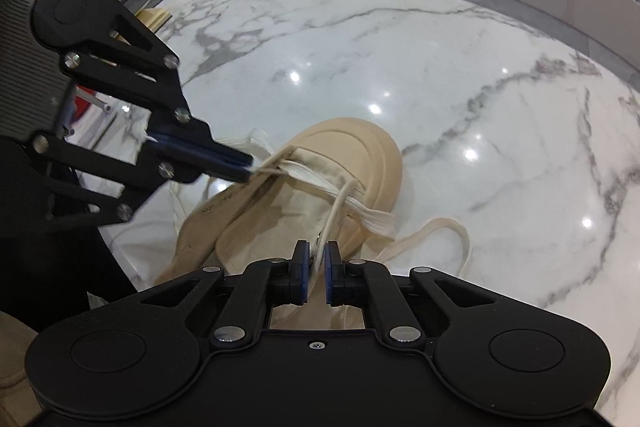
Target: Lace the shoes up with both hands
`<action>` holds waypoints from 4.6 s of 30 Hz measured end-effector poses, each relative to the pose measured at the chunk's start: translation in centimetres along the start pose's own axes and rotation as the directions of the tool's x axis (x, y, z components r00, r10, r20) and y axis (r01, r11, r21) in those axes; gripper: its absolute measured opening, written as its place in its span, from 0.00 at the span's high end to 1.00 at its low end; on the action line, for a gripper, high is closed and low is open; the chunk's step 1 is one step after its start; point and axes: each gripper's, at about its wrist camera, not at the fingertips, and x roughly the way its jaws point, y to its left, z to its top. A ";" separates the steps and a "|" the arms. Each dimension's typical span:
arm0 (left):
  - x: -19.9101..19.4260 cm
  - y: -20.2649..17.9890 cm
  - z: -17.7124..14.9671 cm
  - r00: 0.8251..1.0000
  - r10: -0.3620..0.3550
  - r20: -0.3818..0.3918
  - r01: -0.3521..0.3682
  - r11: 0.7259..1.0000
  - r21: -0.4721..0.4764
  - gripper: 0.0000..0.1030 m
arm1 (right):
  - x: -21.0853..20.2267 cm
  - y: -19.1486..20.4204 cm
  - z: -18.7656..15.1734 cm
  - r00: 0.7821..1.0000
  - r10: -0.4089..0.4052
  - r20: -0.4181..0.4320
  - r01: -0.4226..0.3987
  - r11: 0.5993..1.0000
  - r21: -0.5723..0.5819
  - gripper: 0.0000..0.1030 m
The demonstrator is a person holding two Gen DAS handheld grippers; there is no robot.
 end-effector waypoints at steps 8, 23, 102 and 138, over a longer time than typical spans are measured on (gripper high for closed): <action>0.8 -0.5 0.2 0.999 -0.024 -0.034 0.025 0.999 0.023 0.99 | 0.2 -0.9 -0.2 1.000 0.020 0.001 -0.020 1.000 0.023 0.94; 1.5 -0.8 0.5 0.997 -0.042 -0.062 0.045 0.998 0.044 0.99 | 0.1 -0.9 -0.6 0.999 0.030 0.019 -0.030 0.999 0.019 0.94; 0.6 -0.4 0.3 0.999 -0.028 -0.033 0.029 0.999 0.018 0.86 | 6.6 -1.5 3.9 0.996 0.016 -0.088 -0.064 0.808 -0.585 0.98; -3.6 1.0 -2.8 1.000 0.022 -0.011 -0.023 0.984 -0.178 0.86 | 0.2 -20.0 -11.3 0.778 -0.409 -0.476 0.347 0.913 -0.217 0.98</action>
